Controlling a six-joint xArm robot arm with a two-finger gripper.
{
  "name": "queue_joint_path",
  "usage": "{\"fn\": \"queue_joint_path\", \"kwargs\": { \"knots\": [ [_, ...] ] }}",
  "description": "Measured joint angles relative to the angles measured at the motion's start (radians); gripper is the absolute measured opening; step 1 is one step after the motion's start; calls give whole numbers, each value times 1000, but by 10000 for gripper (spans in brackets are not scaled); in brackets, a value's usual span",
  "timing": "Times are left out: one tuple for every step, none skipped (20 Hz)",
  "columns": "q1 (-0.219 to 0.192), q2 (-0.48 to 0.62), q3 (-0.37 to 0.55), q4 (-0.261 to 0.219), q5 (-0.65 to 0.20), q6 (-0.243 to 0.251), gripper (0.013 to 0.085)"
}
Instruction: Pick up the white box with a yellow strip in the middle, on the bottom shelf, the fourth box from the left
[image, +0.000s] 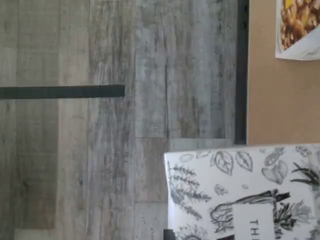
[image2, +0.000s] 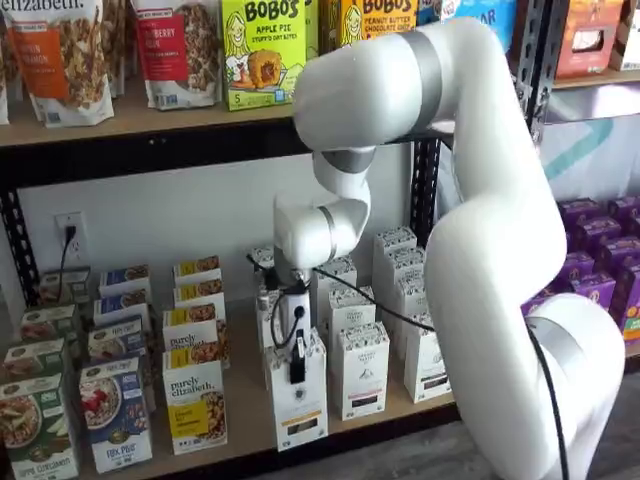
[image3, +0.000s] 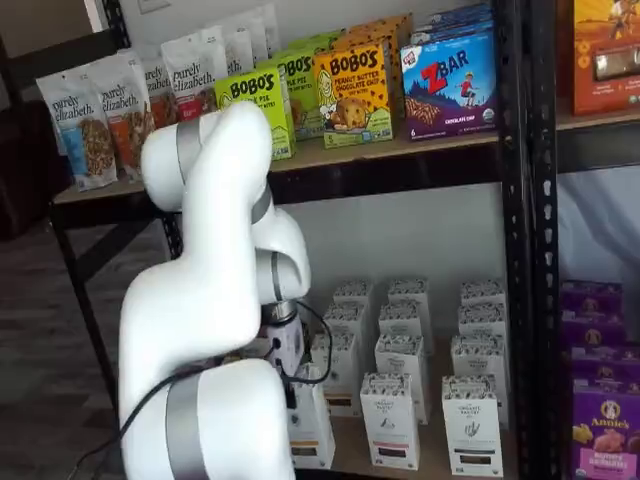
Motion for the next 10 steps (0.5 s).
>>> {"fn": "queue_joint_path", "kwargs": {
  "knots": [
    [10, -20, 21, -14, -4, 22, 490],
    [19, -39, 42, -28, -9, 43, 490],
    [26, -54, 58, -36, -14, 57, 490],
    [31, -68, 73, -38, -17, 64, 490],
    [37, -82, 87, -39, -21, 71, 490],
    [41, -94, 100, -44, -27, 80, 490],
    [45, -106, 112, -50, -32, 89, 490],
    [49, -122, 125, -56, -34, 98, 490],
    [52, -133, 134, -60, -35, 105, 490],
    [55, -149, 145, -67, -32, 114, 490]
  ]
}}
